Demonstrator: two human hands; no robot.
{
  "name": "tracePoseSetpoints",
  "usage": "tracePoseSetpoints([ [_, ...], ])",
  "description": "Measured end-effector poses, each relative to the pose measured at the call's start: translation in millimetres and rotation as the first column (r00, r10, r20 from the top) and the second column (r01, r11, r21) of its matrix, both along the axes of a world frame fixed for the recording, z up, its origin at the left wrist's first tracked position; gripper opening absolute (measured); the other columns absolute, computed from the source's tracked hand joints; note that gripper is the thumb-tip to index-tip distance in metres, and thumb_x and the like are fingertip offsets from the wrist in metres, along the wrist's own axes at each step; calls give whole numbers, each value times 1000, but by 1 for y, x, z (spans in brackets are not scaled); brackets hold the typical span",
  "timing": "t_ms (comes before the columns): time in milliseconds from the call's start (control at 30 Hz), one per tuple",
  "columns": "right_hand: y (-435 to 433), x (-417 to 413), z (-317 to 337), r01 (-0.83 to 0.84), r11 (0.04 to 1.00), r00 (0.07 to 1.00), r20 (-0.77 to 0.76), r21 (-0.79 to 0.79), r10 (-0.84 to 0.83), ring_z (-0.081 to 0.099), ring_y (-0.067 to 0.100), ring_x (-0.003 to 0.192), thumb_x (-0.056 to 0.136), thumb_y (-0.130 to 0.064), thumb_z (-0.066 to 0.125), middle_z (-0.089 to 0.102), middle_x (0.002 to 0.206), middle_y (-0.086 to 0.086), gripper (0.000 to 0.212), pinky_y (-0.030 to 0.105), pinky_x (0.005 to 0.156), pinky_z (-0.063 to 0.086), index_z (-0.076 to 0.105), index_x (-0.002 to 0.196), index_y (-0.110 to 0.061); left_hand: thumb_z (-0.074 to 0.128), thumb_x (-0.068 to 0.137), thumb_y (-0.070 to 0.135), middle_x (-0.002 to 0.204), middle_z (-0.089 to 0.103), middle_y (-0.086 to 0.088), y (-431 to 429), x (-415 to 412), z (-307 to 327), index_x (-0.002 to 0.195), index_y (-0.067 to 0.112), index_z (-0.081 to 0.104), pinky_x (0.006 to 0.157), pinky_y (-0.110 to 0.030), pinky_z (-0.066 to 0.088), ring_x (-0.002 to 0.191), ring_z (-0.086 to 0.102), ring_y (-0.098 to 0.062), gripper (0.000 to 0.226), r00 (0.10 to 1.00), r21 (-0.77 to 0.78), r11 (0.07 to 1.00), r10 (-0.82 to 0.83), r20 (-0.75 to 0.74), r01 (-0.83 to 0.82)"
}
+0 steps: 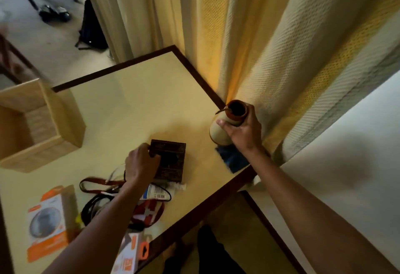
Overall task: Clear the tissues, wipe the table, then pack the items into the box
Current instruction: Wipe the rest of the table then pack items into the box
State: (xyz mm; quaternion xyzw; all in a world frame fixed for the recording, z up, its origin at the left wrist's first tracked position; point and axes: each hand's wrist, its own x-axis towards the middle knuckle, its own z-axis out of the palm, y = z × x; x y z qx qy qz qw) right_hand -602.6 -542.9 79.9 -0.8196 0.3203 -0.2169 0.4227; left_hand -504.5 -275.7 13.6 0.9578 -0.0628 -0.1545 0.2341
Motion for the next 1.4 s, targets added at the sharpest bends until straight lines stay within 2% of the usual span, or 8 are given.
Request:
tracePoseSetpoints([
  [233,-52,46,-38,-31,999,1000,5,26,31,61,9,113,69,-35,94,64,122,-5,71,33,102,53,57,127,-17,73,86,13,97,75,-18,-49,56,11,122,12,65,65,-34,45,73,62,-28,36,997,-96,995,-11,73,18],
  [400,-70,52,-55,-72,996,997,-10,49,72,59,6,118,68,-36,94,63,125,-8,75,29,104,51,55,130,-19,69,88,12,99,76,-15,-106,110,18,124,14,66,67,-38,61,79,71,-28,36,993,-156,982,-91,78,102],
  [567,-77,52,-72,-63,993,998,-19,97,66,60,5,121,71,-37,93,63,128,-8,77,36,104,53,53,135,-19,68,91,12,100,74,-13,-172,152,20,126,14,68,61,-28,51,80,65,-21,35,975,-129,970,-193,112,207],
  [667,-79,54,-72,-61,991,998,16,121,59,62,2,115,72,-29,93,65,121,-10,71,28,100,54,56,131,-16,68,93,13,94,68,-7,-206,165,17,125,15,67,53,-20,43,80,65,-21,31,958,-110,955,-264,112,277],
  [867,-76,54,-74,-65,990,998,31,122,61,56,-15,110,71,-29,93,57,116,-24,75,6,93,44,54,133,-12,68,97,11,120,72,-14,-239,180,8,134,13,65,78,-33,58,102,71,-27,38,941,-115,935,-326,96,336],
  [1067,-77,49,-74,-94,992,996,16,80,93,48,-11,122,70,-30,94,52,130,-12,89,12,105,41,47,142,-9,76,92,32,158,45,-11,-223,169,1,156,17,42,115,-44,43,146,42,-29,74,957,-304,907,-277,91,291],
  [1200,-79,48,-77,-112,988,994,-5,106,114,56,4,126,72,-23,92,59,131,-10,81,35,109,49,49,140,-18,88,69,60,172,9,-7,-192,147,-19,164,21,10,122,-51,31,156,16,-31,129,937,-196,922,-347,-41,333],
  [1400,-78,48,-77,-79,993,996,-23,91,81,59,6,124,72,-23,93,61,131,-6,78,37,106,51,52,137,-16,96,64,43,167,21,-10,-198,142,-31,163,9,14,107,-27,36,148,33,-28,134,942,-212,919,-336,18,332],
])
